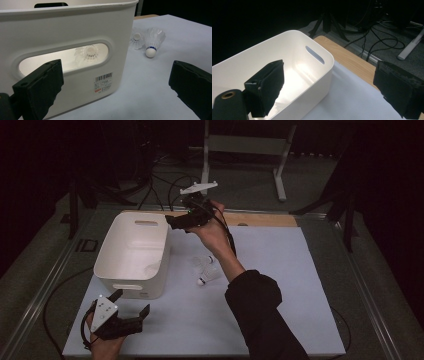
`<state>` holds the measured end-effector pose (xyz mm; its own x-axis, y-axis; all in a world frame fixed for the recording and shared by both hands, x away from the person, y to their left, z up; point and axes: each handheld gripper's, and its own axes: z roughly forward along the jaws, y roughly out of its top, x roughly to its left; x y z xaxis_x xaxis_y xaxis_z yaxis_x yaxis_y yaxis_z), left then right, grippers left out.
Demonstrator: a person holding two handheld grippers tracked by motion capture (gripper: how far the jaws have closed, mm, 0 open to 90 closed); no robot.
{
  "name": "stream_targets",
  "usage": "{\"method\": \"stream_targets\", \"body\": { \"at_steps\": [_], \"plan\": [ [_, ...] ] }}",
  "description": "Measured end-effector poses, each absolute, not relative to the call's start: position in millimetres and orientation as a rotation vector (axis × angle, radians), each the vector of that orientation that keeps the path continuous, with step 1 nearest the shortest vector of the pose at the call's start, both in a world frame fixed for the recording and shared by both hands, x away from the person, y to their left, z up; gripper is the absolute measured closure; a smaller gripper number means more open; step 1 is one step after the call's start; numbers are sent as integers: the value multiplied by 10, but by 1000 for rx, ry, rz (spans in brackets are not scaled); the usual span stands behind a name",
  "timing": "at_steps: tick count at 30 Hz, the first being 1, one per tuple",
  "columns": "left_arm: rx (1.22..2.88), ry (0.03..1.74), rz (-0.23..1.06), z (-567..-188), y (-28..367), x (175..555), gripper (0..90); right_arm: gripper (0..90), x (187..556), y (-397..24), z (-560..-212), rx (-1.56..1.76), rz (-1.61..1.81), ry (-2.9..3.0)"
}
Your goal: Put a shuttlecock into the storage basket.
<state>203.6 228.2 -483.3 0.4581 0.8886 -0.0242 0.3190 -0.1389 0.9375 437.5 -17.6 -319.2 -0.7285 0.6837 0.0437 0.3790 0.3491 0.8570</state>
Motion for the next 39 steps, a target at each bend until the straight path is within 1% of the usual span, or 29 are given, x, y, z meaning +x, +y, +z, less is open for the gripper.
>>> {"method": "stream_targets", "body": {
  "at_steps": [39],
  "plan": [
    [1695, 1047, 701, -4836, 2274, 2041, 3, 97, 4259, -392, -3432, 949, 1276, 2297]
  ]
}}
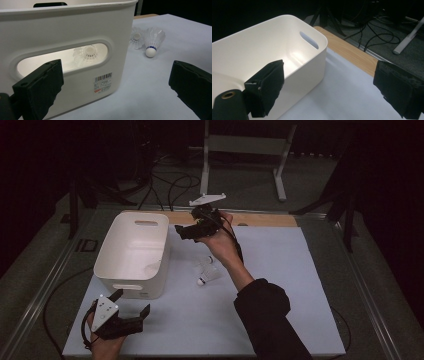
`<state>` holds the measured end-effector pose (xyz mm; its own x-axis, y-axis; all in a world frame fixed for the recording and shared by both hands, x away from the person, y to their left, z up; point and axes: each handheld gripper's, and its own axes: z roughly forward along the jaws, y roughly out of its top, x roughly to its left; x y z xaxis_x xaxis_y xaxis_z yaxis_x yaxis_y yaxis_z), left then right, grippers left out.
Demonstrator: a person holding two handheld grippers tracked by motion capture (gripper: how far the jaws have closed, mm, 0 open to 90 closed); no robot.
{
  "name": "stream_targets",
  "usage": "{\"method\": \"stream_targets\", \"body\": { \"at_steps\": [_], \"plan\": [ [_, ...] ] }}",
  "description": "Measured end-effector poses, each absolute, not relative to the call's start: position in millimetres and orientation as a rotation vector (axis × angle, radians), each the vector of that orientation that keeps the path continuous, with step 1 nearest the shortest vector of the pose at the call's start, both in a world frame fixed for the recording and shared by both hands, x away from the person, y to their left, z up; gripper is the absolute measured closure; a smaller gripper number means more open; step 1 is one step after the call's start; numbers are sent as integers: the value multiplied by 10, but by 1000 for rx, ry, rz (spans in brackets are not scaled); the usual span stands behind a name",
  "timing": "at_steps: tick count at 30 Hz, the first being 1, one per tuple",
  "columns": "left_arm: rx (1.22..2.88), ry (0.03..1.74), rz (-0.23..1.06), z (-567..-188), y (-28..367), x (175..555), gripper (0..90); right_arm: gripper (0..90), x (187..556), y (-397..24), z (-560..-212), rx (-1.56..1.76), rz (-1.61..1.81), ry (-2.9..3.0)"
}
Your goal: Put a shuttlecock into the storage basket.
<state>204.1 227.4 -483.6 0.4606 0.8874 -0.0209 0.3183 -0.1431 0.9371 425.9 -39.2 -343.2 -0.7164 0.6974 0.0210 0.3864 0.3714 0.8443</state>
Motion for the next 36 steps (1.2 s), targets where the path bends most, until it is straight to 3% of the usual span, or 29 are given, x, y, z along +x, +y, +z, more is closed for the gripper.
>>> {"method": "stream_targets", "body": {
  "at_steps": [36],
  "plan": [
    [1695, 1048, 702, -4836, 2271, 2040, 3, 86, 4148, -507, -3731, 934, 1178, 2313]
  ]
}}
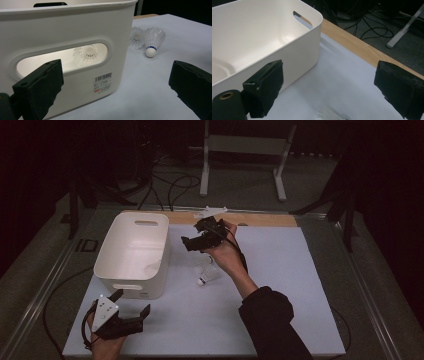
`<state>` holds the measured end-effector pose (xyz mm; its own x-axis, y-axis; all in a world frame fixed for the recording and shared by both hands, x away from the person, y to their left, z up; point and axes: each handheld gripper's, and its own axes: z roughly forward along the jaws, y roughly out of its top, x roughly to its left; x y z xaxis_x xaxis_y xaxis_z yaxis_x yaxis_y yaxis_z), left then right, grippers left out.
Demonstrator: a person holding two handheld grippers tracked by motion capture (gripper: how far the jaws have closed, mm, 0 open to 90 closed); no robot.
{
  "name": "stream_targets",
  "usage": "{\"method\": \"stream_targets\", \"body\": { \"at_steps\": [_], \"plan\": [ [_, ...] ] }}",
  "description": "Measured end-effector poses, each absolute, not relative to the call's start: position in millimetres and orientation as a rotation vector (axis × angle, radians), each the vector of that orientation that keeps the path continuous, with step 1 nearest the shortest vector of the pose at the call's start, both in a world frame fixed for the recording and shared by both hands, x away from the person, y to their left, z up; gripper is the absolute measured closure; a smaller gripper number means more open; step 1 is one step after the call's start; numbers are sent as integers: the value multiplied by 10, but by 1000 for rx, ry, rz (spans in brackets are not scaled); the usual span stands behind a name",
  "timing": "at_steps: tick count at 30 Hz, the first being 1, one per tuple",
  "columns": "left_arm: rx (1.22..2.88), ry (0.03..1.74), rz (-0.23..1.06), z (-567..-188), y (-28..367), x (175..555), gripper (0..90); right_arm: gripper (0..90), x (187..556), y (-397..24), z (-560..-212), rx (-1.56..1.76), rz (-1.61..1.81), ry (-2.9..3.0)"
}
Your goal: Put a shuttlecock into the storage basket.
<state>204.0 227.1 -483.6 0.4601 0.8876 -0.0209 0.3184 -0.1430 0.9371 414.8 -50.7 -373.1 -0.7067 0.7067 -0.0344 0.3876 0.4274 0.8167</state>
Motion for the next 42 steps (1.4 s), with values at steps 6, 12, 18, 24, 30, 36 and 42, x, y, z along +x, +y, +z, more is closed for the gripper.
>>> {"method": "stream_targets", "body": {
  "at_steps": [6, 12, 18, 24, 30, 36, 42],
  "plan": [
    [1695, 1048, 703, -4836, 2273, 2039, 3, 86, 4140, -525, -3799, 944, 1159, 2312],
    [1694, 1048, 703, -4836, 2272, 2038, 3, 87, 4121, -536, -3868, 951, 1147, 2316],
    [1694, 1049, 704, -4835, 2277, 2038, 3, 88, 4114, -553, -3950, 959, 1125, 2333],
    [1694, 1050, 703, -4834, 2278, 2036, 3, 90, 4122, -579, -4030, 948, 1102, 2349],
    [1692, 1050, 704, -4835, 2276, 2037, 3, 94, 4132, -596, -4107, 961, 1084, 2361],
    [1692, 1049, 702, -4835, 2274, 2035, 3, 94, 4144, -612, -4175, 988, 1056, 2369],
    [1693, 1051, 701, -4834, 2276, 2036, 3, 108, 4171, -639, -4262, 1004, 1038, 2380]
  ]
}}
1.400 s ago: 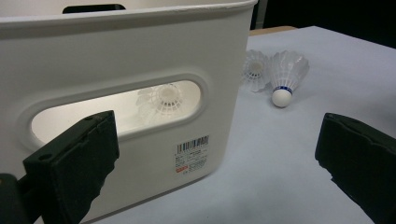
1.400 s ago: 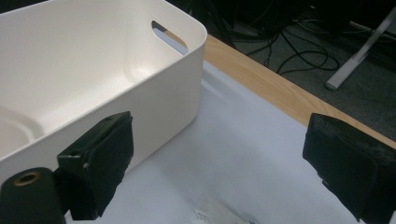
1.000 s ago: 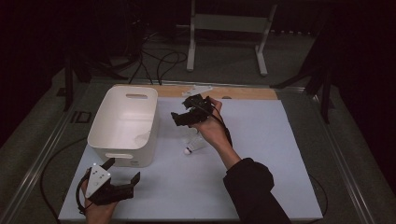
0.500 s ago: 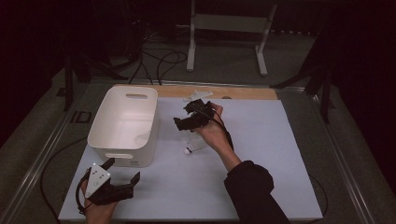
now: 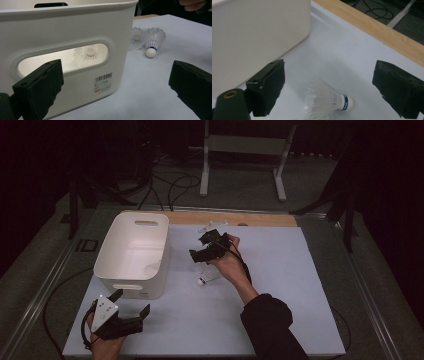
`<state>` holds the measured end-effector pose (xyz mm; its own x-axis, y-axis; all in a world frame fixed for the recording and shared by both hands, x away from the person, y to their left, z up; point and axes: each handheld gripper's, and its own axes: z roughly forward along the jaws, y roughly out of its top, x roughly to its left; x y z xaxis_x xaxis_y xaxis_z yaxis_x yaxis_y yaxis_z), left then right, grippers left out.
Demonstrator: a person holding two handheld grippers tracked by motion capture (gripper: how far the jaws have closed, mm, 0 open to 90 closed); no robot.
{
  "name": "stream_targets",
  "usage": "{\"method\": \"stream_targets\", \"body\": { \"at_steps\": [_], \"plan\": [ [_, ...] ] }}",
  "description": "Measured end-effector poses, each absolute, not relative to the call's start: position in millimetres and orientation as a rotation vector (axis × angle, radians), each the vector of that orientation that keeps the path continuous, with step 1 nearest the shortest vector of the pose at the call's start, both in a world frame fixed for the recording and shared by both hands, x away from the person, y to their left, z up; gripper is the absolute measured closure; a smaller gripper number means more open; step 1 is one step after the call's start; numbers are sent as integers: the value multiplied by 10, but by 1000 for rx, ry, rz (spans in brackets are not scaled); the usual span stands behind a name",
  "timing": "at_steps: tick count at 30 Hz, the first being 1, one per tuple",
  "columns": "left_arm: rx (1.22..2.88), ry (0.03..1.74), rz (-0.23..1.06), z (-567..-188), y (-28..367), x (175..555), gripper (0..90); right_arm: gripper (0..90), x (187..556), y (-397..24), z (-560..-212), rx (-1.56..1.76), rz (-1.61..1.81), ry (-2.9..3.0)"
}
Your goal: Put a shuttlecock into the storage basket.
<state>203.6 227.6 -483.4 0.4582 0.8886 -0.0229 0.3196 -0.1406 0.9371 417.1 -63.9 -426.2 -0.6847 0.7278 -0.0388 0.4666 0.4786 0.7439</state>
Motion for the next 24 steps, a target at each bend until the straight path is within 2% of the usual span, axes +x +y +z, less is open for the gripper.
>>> {"method": "stream_targets", "body": {
  "at_steps": [24],
  "plan": [
    [1691, 1049, 702, -4834, 2277, 2035, 3, 108, 4239, -619, -4476, 1036, 974, 2413]
  ]
}}
